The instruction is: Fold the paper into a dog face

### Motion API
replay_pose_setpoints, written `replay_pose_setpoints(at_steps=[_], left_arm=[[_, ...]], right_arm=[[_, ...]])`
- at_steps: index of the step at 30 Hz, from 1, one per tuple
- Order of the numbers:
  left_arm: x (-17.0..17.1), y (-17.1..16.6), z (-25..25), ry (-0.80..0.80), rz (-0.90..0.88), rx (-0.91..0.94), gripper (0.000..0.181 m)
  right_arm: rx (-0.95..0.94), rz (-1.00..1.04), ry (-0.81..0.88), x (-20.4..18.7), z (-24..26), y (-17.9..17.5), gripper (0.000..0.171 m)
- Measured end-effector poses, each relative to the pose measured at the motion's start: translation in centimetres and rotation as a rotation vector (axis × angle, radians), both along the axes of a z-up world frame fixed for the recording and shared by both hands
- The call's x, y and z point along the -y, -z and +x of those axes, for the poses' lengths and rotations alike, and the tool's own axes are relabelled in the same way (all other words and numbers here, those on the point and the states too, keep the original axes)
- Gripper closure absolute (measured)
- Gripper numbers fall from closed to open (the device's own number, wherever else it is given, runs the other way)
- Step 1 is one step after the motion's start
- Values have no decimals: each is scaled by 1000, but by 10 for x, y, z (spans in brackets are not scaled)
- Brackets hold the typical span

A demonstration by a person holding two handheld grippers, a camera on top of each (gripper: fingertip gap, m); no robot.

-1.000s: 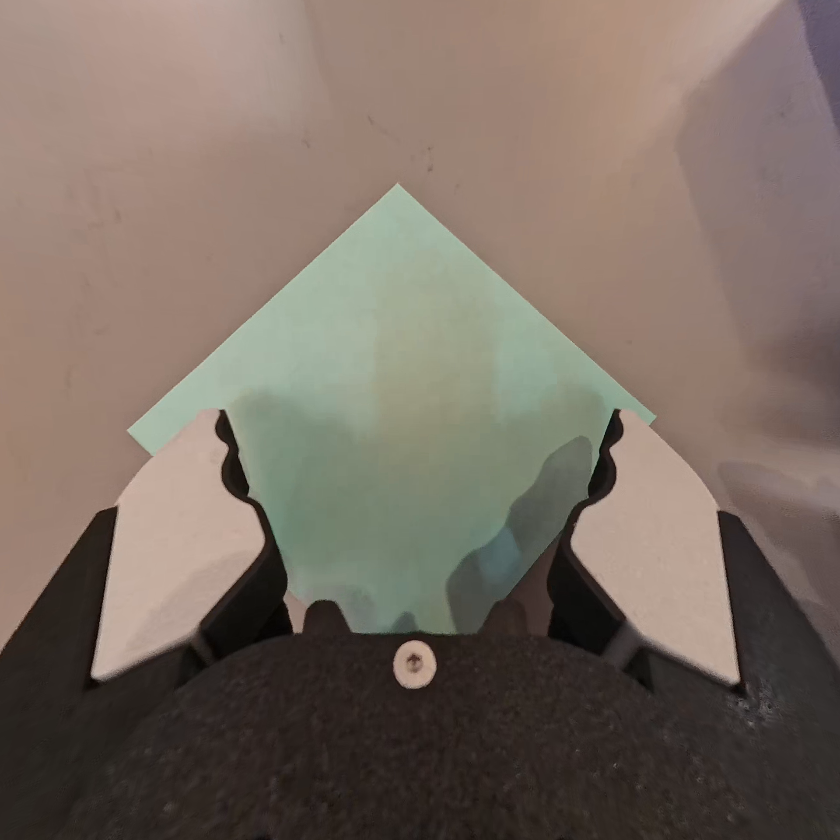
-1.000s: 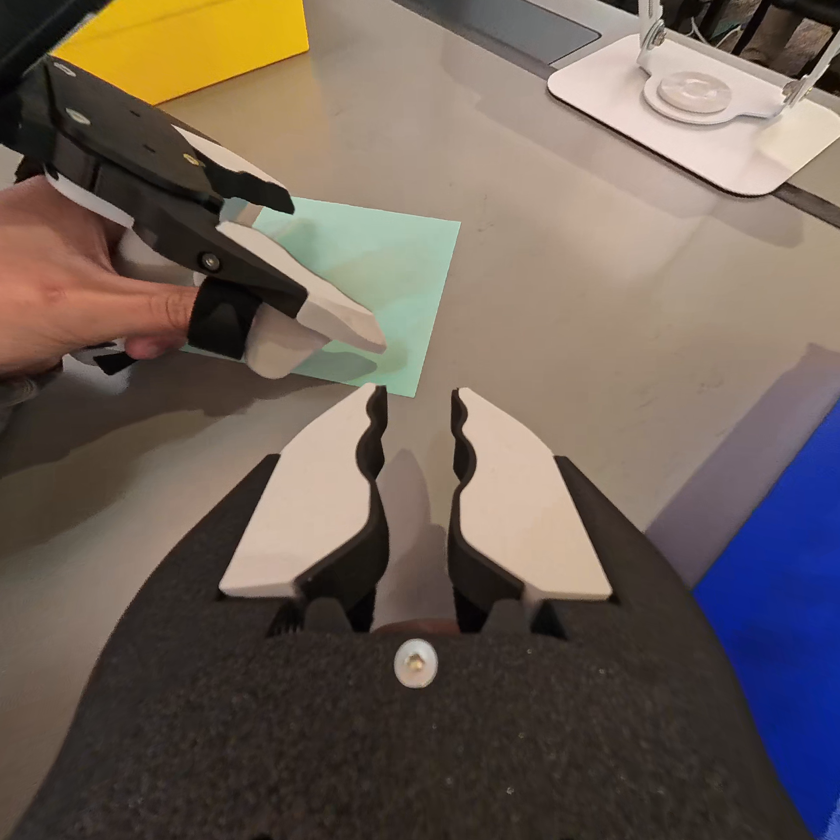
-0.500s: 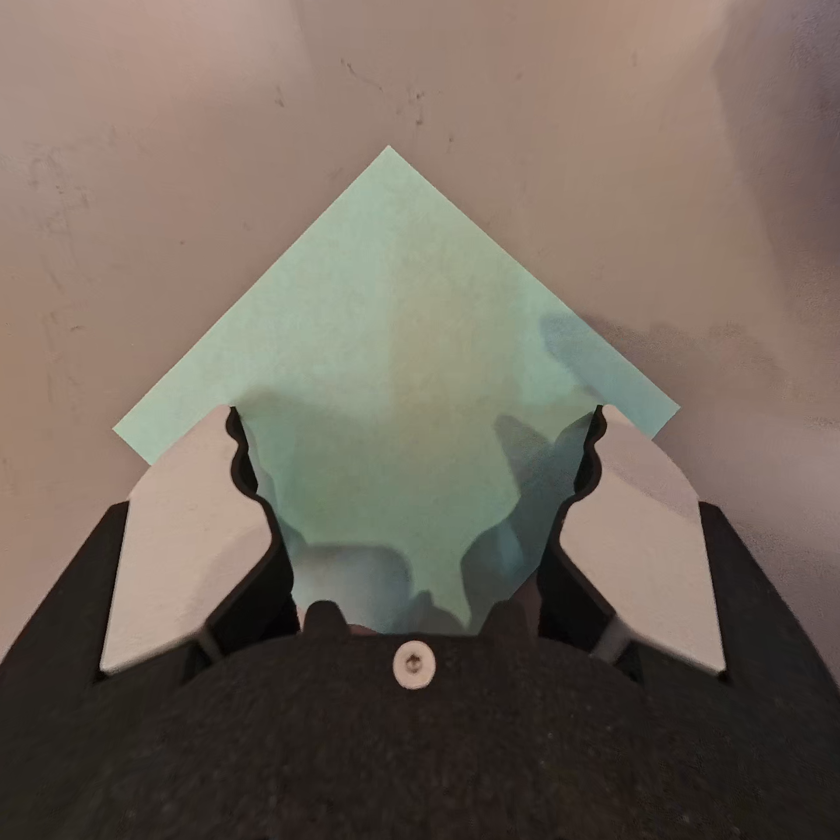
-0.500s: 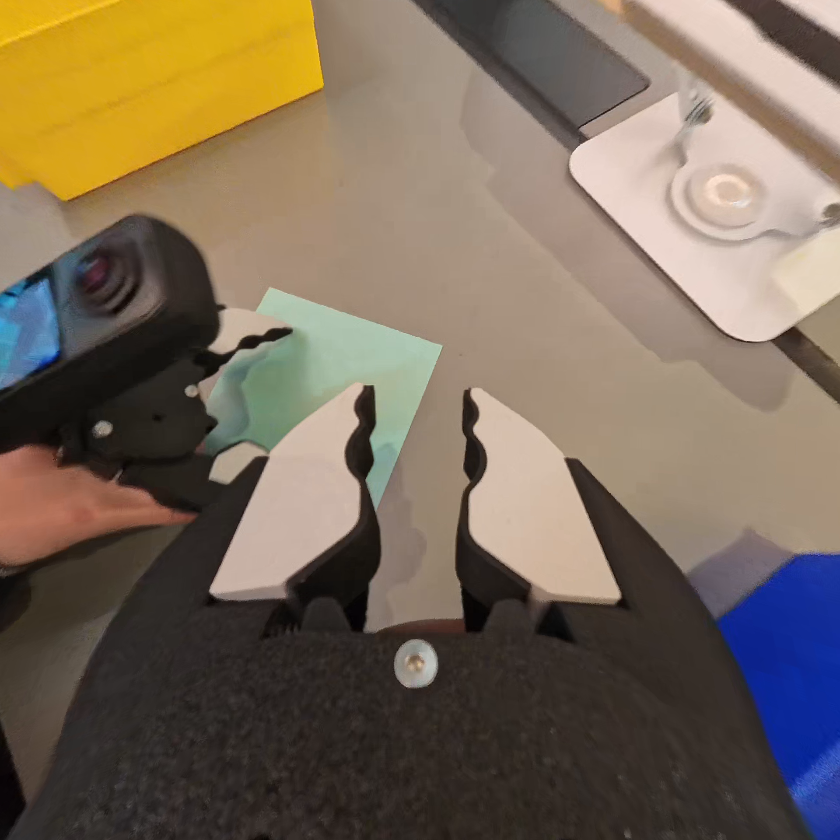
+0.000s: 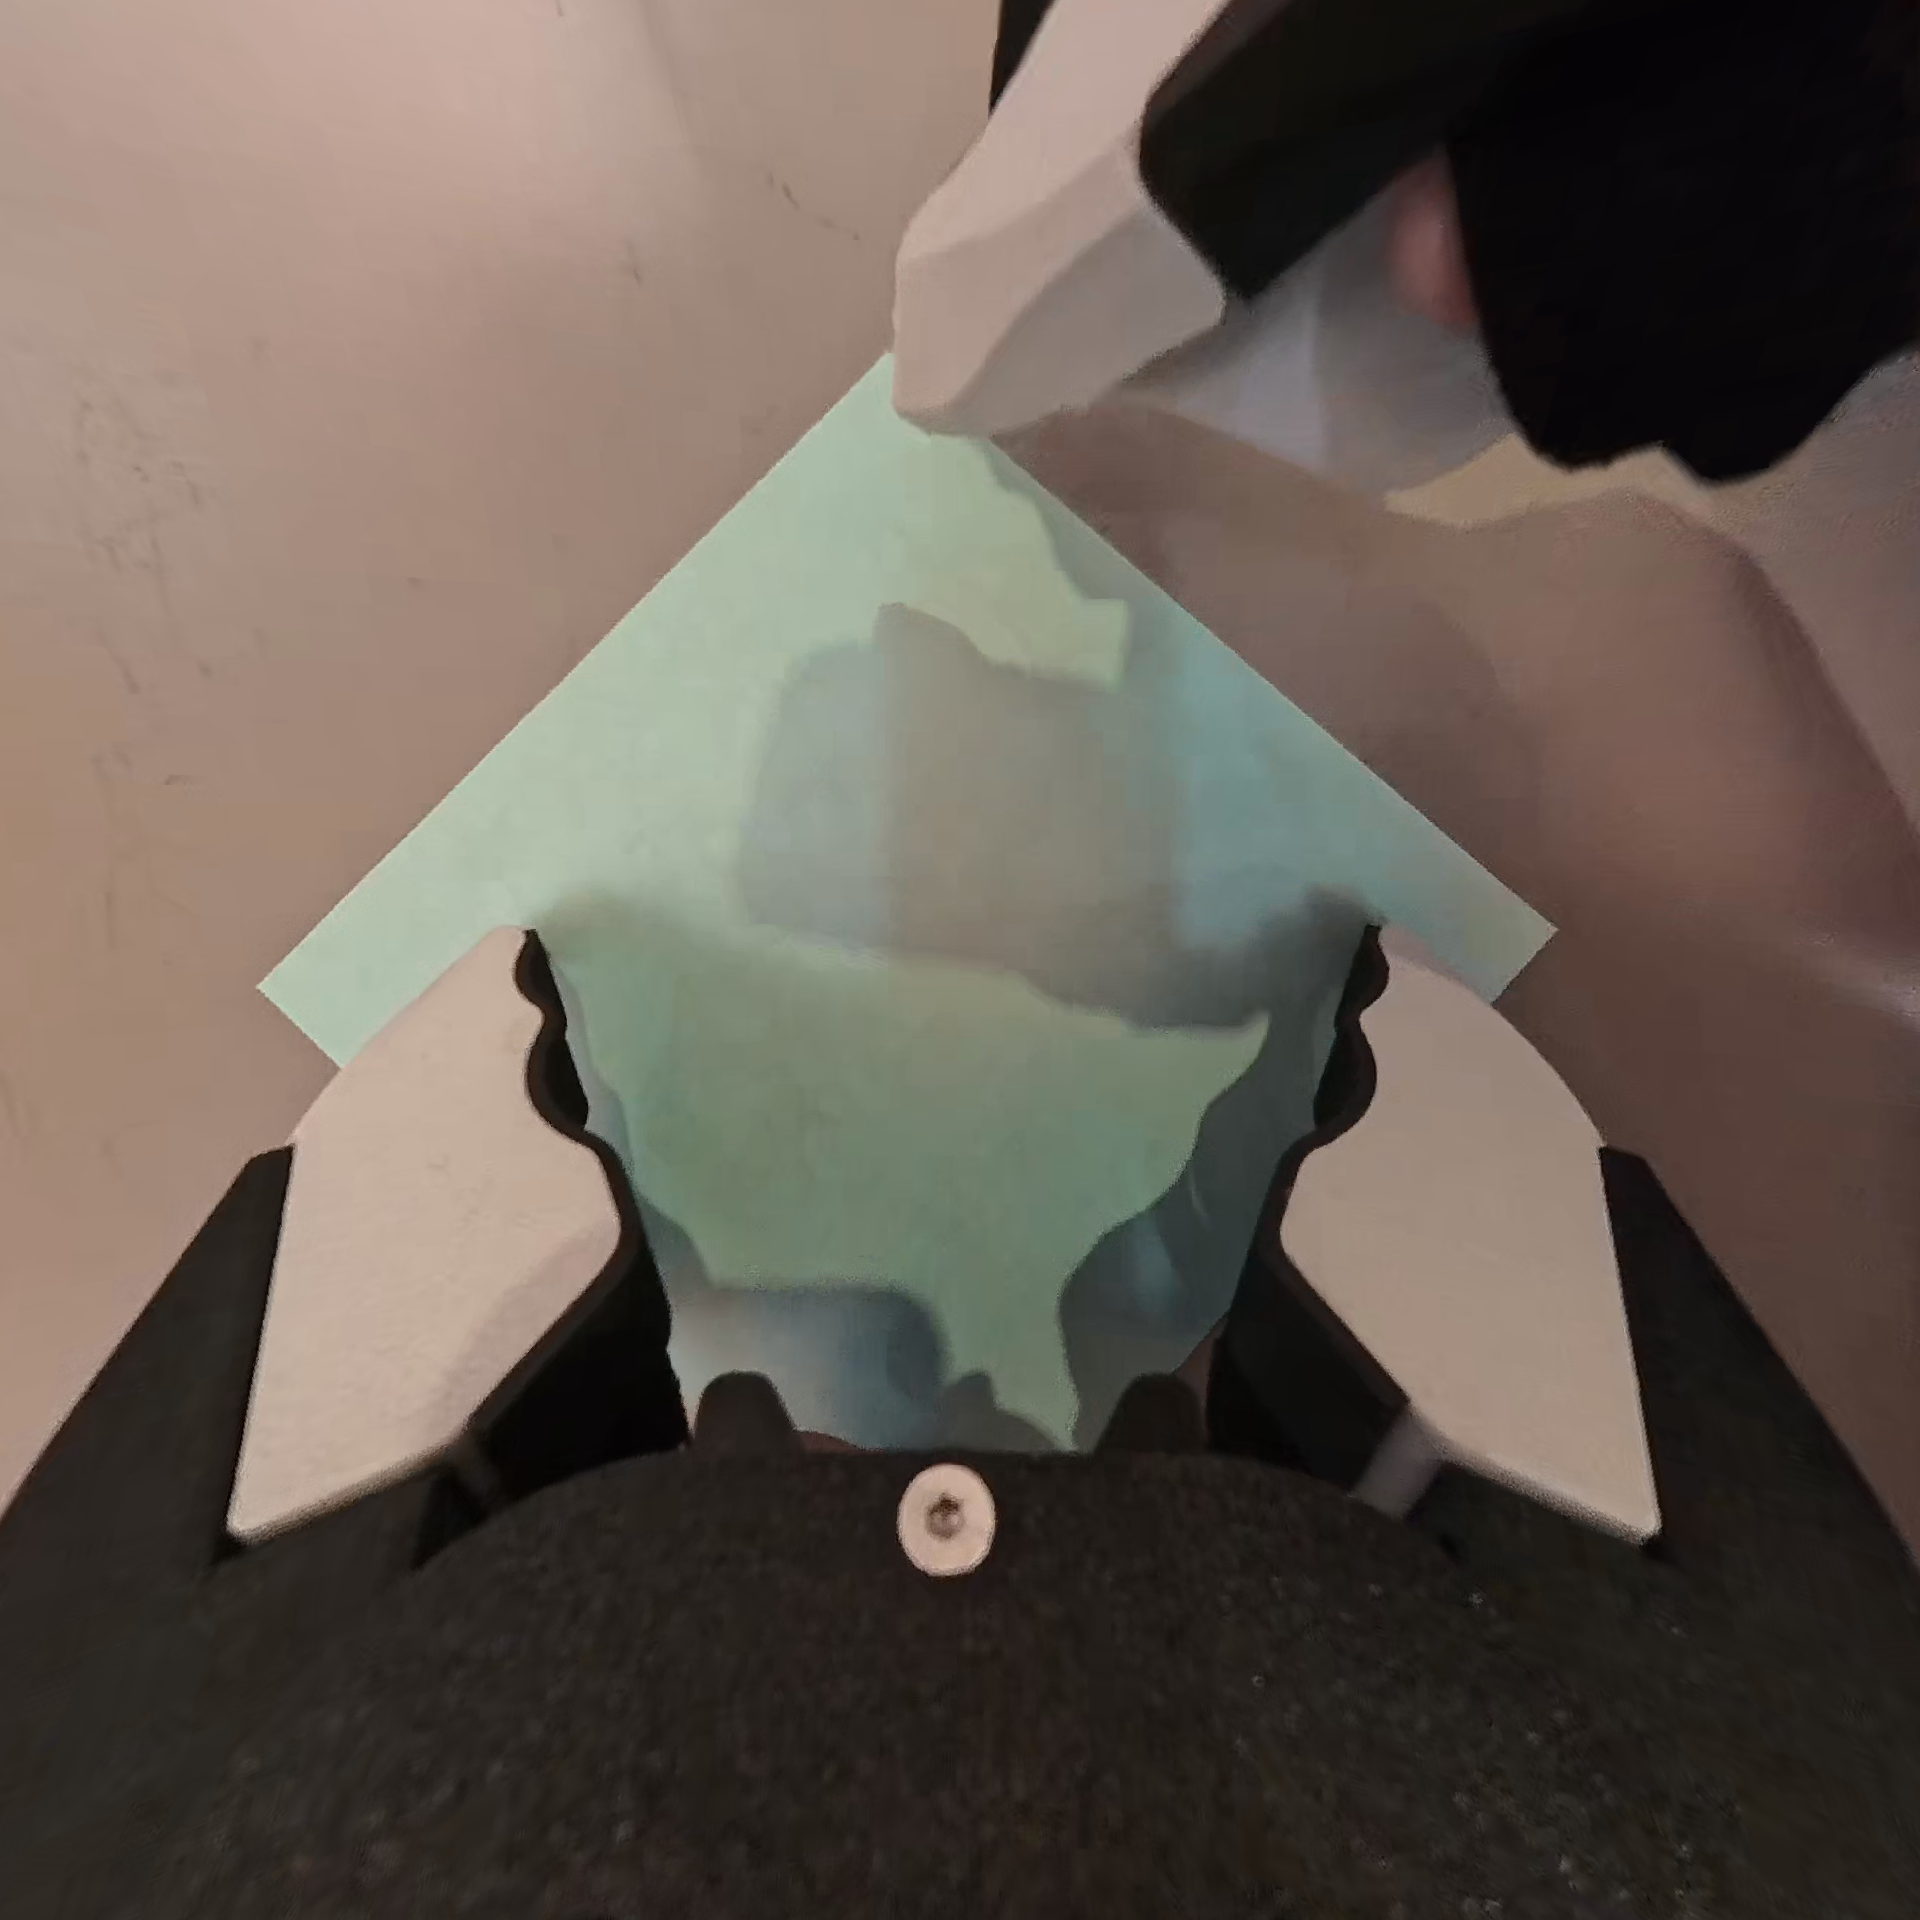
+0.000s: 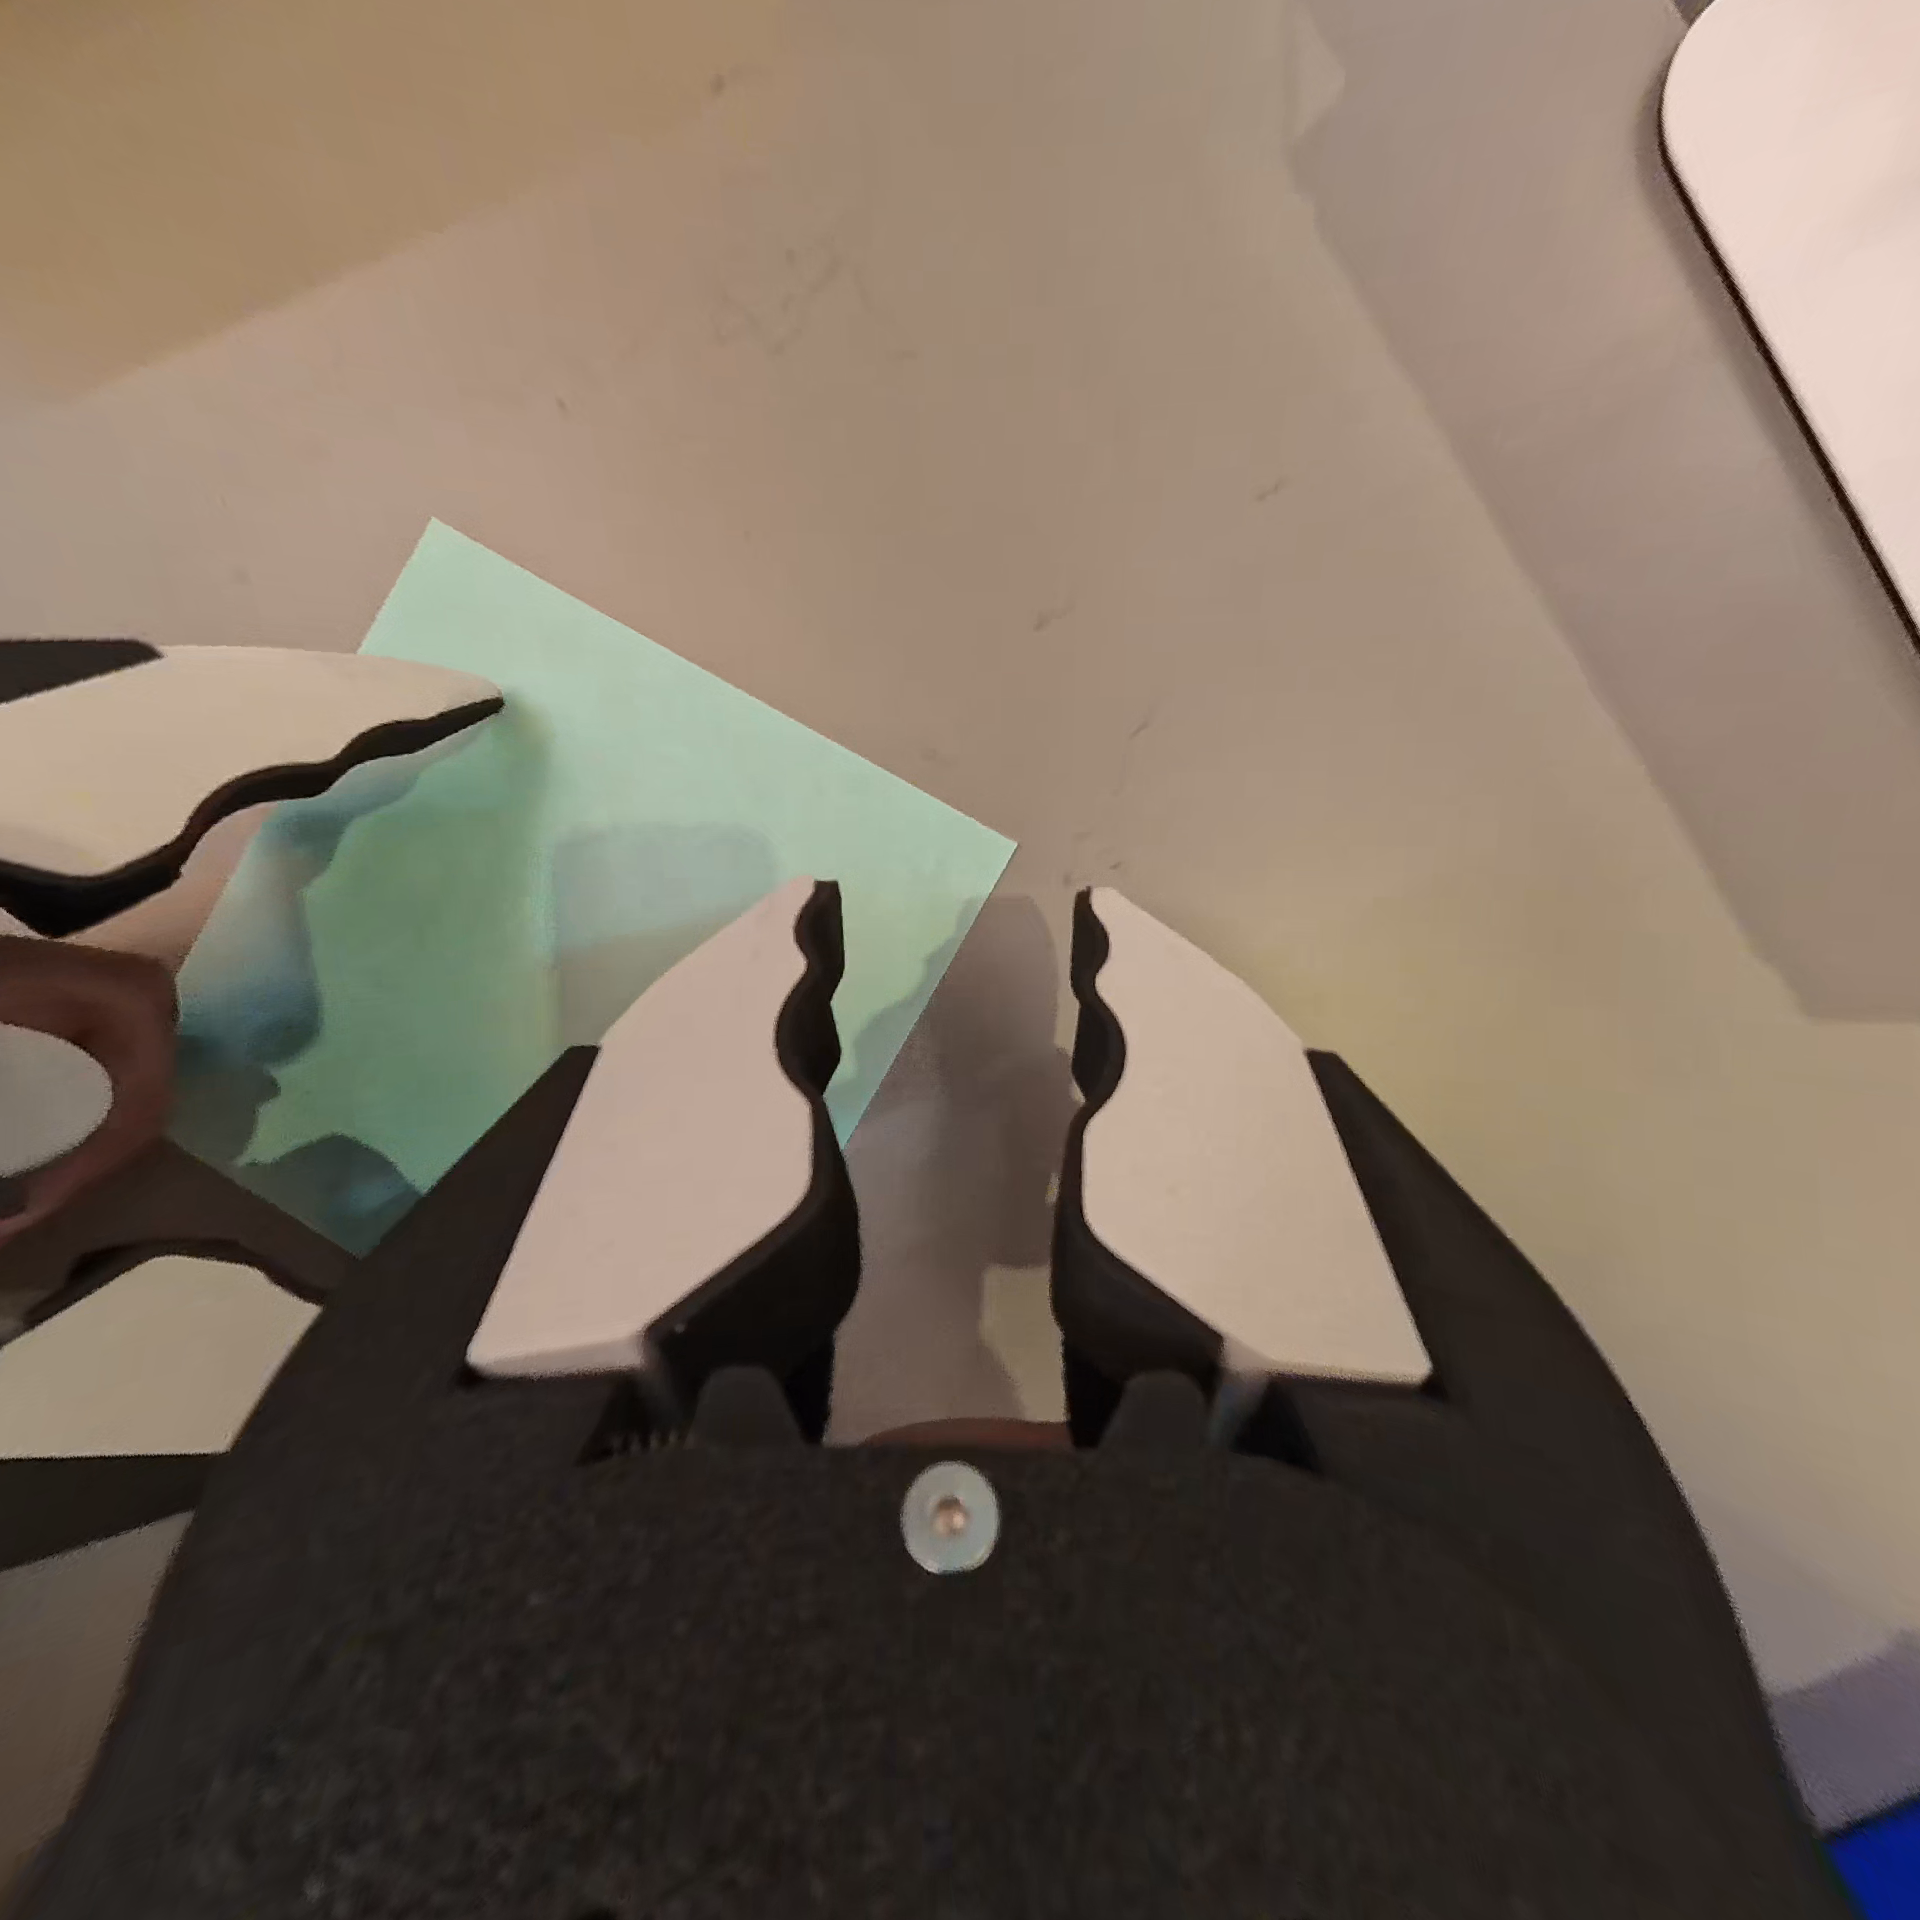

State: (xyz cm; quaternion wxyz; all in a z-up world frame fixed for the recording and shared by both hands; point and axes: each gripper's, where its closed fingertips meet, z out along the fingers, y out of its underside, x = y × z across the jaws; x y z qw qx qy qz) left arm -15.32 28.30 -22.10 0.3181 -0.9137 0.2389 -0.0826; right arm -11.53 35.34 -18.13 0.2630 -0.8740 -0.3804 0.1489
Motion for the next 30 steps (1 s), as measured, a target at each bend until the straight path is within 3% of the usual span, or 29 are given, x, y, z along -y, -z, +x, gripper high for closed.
replay_pose_setpoints(at_steps=[6, 16, 30], left_arm=[[0, 0, 0, 7, 5, 3, 45], [0, 0, 0, 6, 5, 2, 45], [0, 0, 0, 13, 7, 3, 45]], right_arm=[[100, -23, -192, 3, 5, 15, 130], [-22, 19, -232, -16, -13, 24, 149], [-59, 19, -253, -16, -6, 28, 157]])
